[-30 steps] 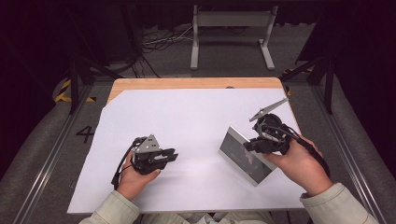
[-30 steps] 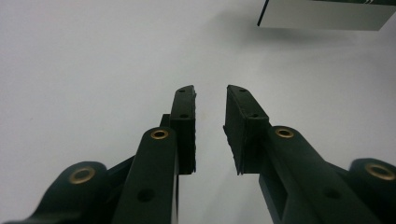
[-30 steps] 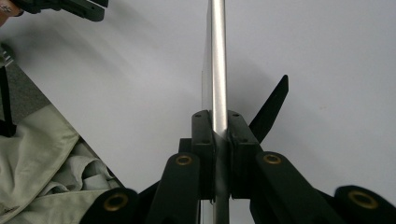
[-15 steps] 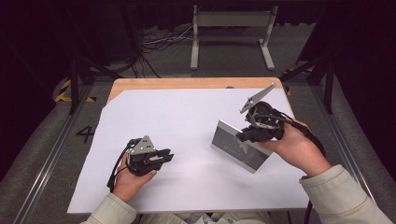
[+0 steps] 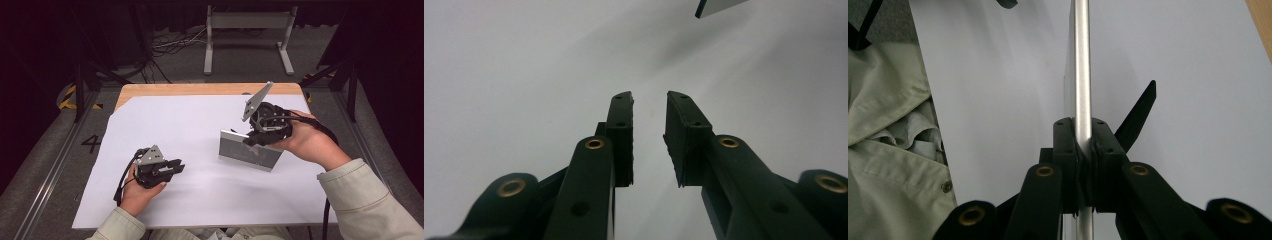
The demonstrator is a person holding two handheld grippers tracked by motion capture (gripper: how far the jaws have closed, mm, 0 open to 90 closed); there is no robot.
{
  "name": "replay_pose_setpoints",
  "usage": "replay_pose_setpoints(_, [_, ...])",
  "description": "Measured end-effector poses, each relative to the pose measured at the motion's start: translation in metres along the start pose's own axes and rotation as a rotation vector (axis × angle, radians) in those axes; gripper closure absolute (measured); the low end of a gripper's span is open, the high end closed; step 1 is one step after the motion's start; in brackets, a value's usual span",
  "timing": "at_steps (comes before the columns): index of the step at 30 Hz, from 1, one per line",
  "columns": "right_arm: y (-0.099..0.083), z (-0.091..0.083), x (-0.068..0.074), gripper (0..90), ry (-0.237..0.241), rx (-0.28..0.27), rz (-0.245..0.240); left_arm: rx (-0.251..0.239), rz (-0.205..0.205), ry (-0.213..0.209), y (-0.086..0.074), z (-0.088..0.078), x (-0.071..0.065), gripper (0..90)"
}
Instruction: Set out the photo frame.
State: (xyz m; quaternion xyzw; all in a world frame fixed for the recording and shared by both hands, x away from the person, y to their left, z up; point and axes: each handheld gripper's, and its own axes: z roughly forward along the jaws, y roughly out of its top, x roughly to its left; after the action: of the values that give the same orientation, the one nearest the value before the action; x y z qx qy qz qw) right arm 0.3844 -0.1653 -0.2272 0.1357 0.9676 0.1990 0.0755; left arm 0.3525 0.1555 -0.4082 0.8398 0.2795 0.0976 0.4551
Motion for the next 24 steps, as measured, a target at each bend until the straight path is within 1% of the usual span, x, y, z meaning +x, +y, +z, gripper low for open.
replay_pose_setpoints(1, [0.0,0.0,0.0,83.8,0.0,0.0,0.0,0.001,-0.001,0.001,0.0,0.0,0.0,73.4])
replay_pose_setpoints(2, [0.003,0.001,-0.002,83.8,0.011,0.006,-0.018,0.002,0.004,-0.001,0.0,0.0,0.0,73.4])
replay_pose_setpoints(4, [0.005,0.003,-0.004,83.7,0.022,0.004,-0.035,-0.001,0.005,-0.001,0.0,0.001,0.0,73.4])
replay_pose_setpoints(6, [0.008,0.006,-0.006,83.7,0.037,0.003,-0.072,0.0,0.005,-0.001,0.0,0.001,0.0,73.4])
replay_pose_setpoints(7, [0.008,0.006,-0.006,83.7,0.037,0.003,-0.072,0.0,0.005,-0.002,0.0,0.001,0.0,73.4])
replay_pose_setpoints(8, [0.008,0.008,-0.007,83.7,0.05,0.004,-0.089,0.0,0.005,-0.002,0.0,0.001,0.0,73.4])
replay_pose_setpoints(9, [0.011,0.012,-0.009,83.7,0.069,0.003,-0.119,0.002,0.005,-0.003,0.0,0.001,0.001,73.4])
replay_pose_setpoints(11, [0.012,0.014,-0.01,83.7,0.083,0.005,-0.131,0.001,0.005,-0.003,0.0,0.001,0.001,73.2])
replay_pose_setpoints(12, [0.012,0.016,-0.011,83.8,0.099,0.009,-0.127,0.001,0.005,-0.003,0.0,0.001,0.001,73.2])
replay_pose_setpoints(15, [0.013,0.022,-0.016,83.8,0.11,0.011,-0.128,0.001,0.004,-0.003,0.0,0.001,0.001,73.2])
replay_pose_setpoints(18, [0.012,0.028,-0.02,83.8,0.123,0.004,-0.148,0.004,0.003,-0.003,0.0,0.001,0.0,73.2])
replay_pose_setpoints(19, [0.012,0.029,-0.021,83.7,0.132,0.007,-0.145,0.005,0.002,-0.004,0.0,0.001,0.0,73.1])
replay_pose_setpoints(20, [0.011,0.03,-0.022,83.7,0.139,0.004,-0.153,0.006,0.003,-0.006,0.0,0.001,0.0,73.1])
replay_pose_setpoints(22, [0.011,0.033,-0.023,83.7,0.15,-0.003,-0.194,0.006,0.008,-0.007,0.0,0.002,0.001,73.1])
replay_pose_setpoints(23, [0.011,0.033,-0.023,83.7,0.15,-0.003,-0.194,0.006,0.008,-0.007,0.0,0.002,0.001,73.1])
replay_pose_setpoints(24, [0.011,0.034,-0.024,83.8,0.156,-0.001,-0.211,0.006,0.002,-0.009,0.0,0.002,0.001,73.1])
